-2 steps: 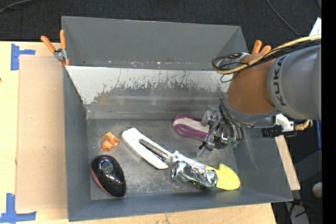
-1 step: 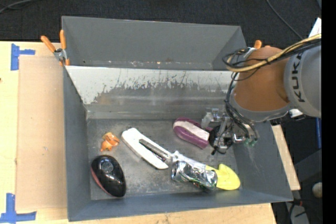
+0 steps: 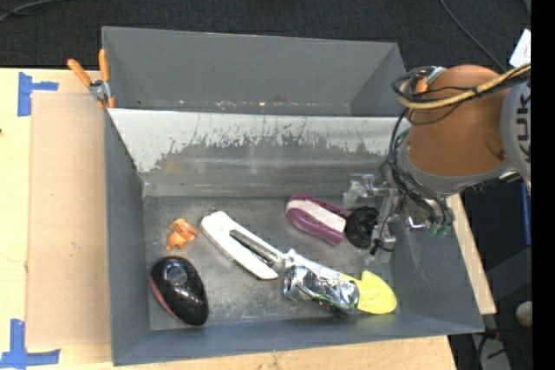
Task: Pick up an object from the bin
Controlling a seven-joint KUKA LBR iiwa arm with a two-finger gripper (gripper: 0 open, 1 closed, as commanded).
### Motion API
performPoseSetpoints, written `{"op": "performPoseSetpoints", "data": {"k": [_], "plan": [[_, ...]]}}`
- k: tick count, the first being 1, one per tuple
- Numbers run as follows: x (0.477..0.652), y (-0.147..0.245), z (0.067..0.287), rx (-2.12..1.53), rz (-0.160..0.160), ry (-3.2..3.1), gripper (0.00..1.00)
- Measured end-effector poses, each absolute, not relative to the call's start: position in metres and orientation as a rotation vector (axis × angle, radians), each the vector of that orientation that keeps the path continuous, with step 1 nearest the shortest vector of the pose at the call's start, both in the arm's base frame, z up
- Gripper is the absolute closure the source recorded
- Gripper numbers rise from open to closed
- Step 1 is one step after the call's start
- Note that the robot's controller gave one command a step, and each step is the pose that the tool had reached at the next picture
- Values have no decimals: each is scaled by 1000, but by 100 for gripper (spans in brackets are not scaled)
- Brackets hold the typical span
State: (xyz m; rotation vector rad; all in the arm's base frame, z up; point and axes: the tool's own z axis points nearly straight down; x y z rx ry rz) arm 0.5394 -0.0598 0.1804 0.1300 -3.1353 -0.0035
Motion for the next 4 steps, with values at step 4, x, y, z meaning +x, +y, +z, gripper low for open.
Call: {"op": "performPoseSetpoints", "data": {"k": [4], "plan": [[515,-97,183,-261,-4,-3133,0]]}}
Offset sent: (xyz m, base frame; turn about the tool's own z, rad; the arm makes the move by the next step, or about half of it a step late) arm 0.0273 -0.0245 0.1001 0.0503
